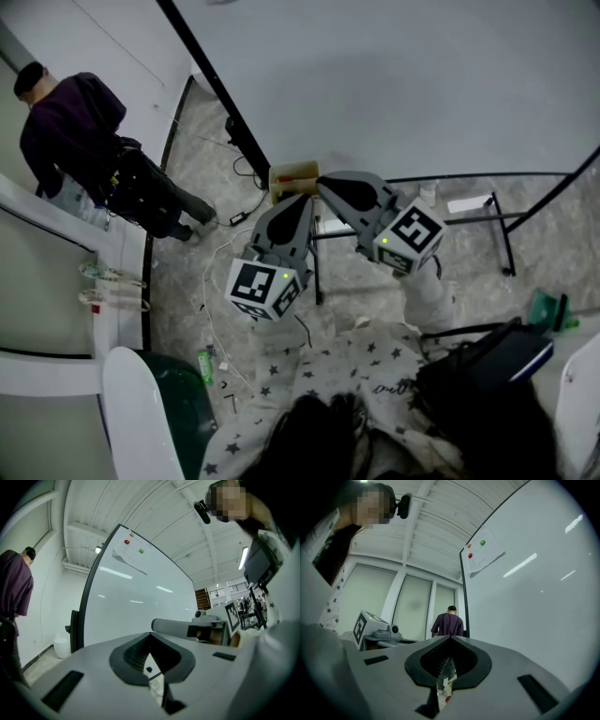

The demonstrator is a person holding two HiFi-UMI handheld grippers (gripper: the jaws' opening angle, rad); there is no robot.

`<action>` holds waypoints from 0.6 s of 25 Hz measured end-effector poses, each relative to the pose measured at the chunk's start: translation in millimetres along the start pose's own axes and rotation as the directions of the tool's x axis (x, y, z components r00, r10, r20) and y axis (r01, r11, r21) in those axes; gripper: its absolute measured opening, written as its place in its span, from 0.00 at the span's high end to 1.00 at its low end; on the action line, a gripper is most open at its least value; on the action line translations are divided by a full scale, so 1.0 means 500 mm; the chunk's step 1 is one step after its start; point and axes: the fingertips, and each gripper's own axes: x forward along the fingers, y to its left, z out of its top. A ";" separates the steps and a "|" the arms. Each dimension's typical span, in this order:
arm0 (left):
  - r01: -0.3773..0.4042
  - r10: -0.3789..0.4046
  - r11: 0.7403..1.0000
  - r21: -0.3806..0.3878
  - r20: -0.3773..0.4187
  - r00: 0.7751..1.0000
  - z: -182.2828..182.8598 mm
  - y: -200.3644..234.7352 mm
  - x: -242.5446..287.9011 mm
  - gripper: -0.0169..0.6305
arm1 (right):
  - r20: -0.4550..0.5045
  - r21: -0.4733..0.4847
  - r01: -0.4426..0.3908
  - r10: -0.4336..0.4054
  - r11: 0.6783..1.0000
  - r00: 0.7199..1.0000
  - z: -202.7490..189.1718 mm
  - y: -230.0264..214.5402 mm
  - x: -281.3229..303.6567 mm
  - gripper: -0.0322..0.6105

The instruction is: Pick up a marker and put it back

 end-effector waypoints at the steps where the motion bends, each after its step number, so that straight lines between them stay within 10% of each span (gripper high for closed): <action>1: 0.000 0.000 1.000 0.014 -0.001 1.000 0.004 -0.006 -0.006 0.97 | 0.005 0.003 -0.002 0.002 1.000 1.000 0.004 0.009 -0.004 0.94; 15: 0.014 -0.014 1.000 0.018 -0.009 1.000 0.003 -0.030 -0.022 0.97 | -0.026 0.023 0.004 -0.004 1.000 1.000 -0.016 0.033 -0.028 0.94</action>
